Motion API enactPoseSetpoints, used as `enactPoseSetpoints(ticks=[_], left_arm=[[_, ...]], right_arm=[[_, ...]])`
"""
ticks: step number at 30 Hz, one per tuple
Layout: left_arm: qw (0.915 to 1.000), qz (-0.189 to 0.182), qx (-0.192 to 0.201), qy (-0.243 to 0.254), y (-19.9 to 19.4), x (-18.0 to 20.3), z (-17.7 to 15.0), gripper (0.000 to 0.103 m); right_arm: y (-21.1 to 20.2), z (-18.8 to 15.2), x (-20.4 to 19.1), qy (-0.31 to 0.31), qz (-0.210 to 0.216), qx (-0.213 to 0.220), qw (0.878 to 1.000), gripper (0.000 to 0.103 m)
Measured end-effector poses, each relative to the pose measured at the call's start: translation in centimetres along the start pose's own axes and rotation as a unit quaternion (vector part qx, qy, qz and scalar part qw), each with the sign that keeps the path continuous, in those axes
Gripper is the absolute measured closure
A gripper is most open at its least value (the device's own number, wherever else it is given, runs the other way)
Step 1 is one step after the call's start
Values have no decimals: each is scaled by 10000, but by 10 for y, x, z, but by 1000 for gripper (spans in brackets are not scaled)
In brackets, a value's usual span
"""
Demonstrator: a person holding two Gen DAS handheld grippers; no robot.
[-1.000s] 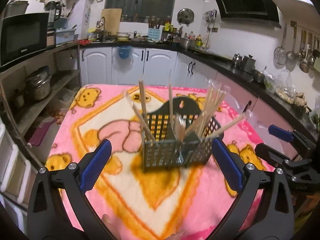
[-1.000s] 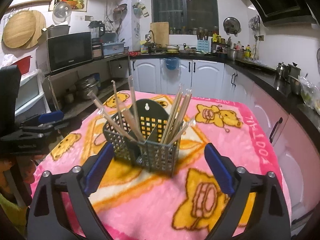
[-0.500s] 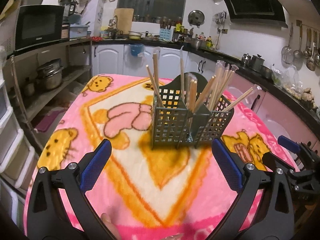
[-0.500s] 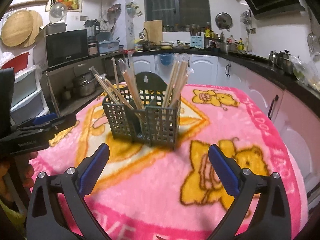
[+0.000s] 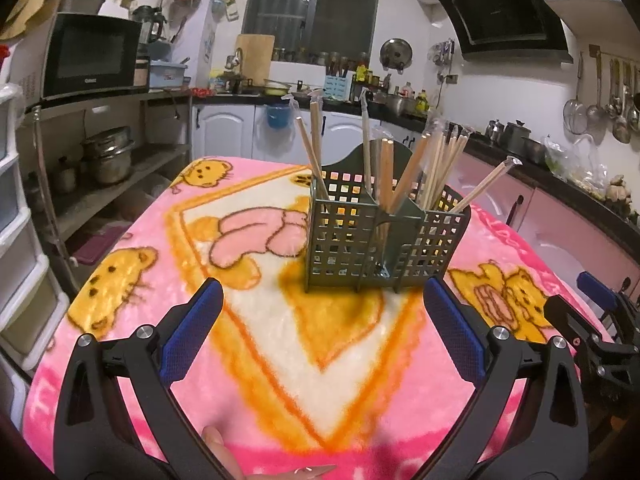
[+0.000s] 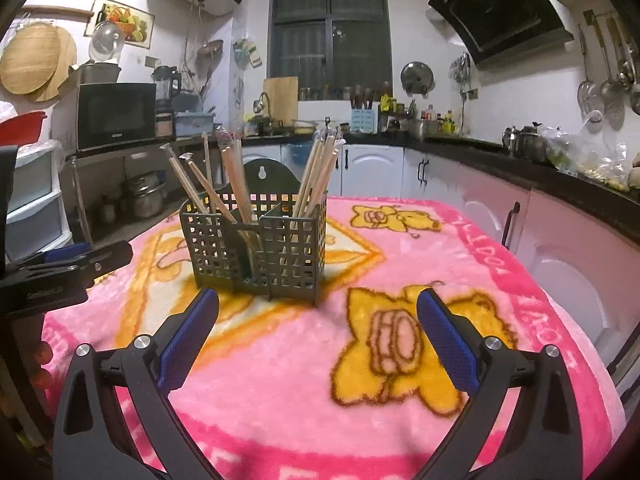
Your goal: Organize utensils
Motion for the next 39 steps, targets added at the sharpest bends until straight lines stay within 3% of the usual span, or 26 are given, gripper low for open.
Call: enactPoseSetpoints(ticks=[11, 39], left_arm=[[9999, -16, 107, 21, 4, 4, -11, 11], [9998, -68, 160, 59, 4, 6, -16, 11]], right_arm=[[-1, -8, 5, 39, -205, 106, 9997, 7], [-4, -10, 3, 47, -212, 183, 9996, 6]])
Point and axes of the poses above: each gripper's, at about its wrist camera, not at the fingertips, and y roughly the way its jaws point, x to its right, z to its top, the point moved 6 cm from there along y, roughly the way its jaws point, and after that the axes turned 2 degrees about -y, right-handed, at the moved point
